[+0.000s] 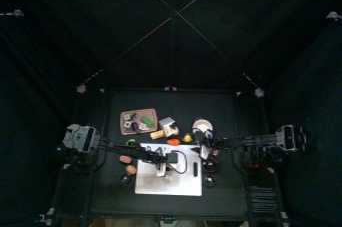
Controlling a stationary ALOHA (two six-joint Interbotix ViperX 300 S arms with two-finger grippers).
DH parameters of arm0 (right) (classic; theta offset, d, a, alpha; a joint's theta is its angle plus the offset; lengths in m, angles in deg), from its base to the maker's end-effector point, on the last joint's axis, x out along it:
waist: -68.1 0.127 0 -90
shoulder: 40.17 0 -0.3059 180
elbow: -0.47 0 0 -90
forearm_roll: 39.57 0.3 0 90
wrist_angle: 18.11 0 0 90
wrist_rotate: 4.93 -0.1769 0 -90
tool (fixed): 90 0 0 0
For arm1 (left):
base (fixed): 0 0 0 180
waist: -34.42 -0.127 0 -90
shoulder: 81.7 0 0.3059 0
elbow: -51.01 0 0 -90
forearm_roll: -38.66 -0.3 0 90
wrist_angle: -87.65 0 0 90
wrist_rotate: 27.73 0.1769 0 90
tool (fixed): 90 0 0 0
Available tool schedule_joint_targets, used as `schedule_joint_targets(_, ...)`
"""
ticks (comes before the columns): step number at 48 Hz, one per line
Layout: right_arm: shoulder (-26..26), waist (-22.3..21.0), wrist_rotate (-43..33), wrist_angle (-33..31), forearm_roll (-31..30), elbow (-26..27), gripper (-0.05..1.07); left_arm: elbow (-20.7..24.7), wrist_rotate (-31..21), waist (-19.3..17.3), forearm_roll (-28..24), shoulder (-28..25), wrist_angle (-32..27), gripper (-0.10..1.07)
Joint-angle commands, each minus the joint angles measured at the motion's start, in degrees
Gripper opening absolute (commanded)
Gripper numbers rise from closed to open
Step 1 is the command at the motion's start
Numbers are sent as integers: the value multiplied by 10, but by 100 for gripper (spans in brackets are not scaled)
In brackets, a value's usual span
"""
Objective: Place sushi onto plate
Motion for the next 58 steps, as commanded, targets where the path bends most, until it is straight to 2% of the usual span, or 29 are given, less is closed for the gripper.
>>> schedule_joint_targets(1,-6,2,-1,2,0,11,77,-22,-2,-3,0,52,-14,74)
schedule_joint_targets(16,0,1,0,2,0,16,77,-146,-2,-23,7,185,16,74)
schedule_joint_targets(20,5,0,0,2,-1,18,77,-184,2,-70,-8,214,10,74)
schedule_joint_targets(22,8,0,0,2,-1,19,77,-200,0,-107,-18,231,8,74)
schedule_joint_targets(31,13,0,0,2,-5,22,77,-241,1,-222,-30,279,41,74)
schedule_joint_targets(36,15,-1,0,2,-6,23,77,-254,3,-273,-33,289,83,74)
schedule_joint_targets(44,15,-2,0,2,-6,24,77,-271,3,-316,-53,277,133,74)
schedule_joint_targets(58,16,-2,0,1,-6,24,77,-277,2,-371,-76,229,136,75)
